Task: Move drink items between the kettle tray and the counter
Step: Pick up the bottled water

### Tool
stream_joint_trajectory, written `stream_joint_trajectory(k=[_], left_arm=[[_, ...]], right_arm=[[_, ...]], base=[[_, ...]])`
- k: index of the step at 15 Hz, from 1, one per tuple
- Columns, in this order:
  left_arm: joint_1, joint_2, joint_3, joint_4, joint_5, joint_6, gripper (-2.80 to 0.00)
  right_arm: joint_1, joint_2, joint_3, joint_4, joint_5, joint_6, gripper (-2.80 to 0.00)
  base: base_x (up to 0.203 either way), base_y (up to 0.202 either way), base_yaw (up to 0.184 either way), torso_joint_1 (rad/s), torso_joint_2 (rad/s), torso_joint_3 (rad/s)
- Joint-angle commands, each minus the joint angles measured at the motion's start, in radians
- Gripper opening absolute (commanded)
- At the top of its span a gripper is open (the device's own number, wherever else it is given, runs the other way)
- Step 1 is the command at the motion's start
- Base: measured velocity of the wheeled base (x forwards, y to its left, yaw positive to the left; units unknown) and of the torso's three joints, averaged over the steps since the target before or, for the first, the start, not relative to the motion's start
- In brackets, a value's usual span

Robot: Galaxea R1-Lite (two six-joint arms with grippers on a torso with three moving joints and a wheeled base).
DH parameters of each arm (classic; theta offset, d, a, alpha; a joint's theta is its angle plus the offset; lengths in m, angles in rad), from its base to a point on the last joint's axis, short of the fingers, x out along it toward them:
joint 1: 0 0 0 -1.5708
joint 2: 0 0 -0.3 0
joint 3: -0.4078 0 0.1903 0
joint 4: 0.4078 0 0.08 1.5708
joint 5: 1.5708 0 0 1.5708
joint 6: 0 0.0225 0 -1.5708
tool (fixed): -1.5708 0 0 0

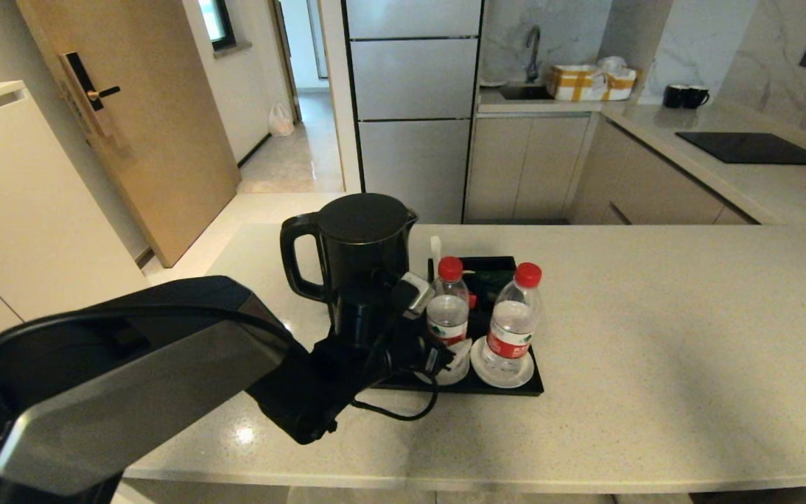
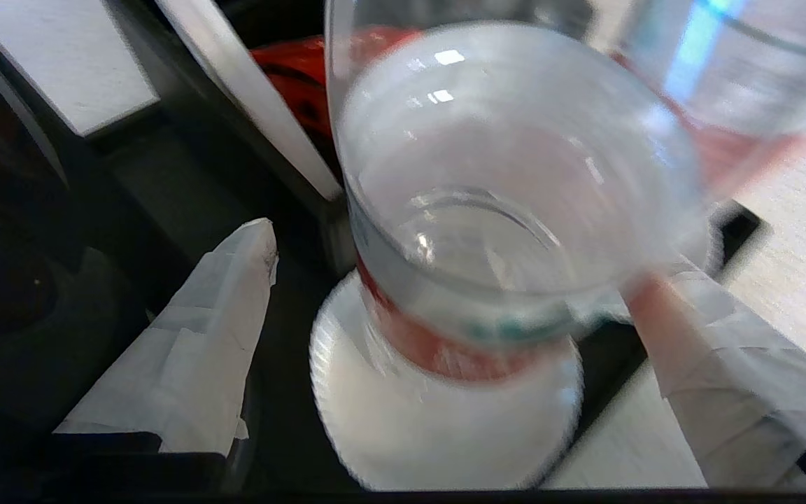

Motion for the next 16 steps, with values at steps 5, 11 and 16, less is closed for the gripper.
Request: stream_joint_trajectory(k=[5,11,16], left_arm=[[-0.018,0.033,-0.048,-0.003,0.039,0.0,0.0],[-0.024,0.039,-0.058,-0.001,0.04,0.0,0.0],[-0.025,0.051,-0.064,0.003,0.04,0.0,-2.8]], right_arm=[[0.0,0.0,-0.002,0.0,0.0,0.0,-2.8],[0.0,0.0,-0.002,0.0,0.0,0.0,-2.8],[0.0,0.0,0.0,0.0,0.0,0.0,-2.8]], base=[[0.0,0.0,0.0,0.0,0.0,0.0],[0.0,0.0,0.0,0.0,0.0,0.0],[0.0,0.0,0.0,0.0,0.0,0.0]])
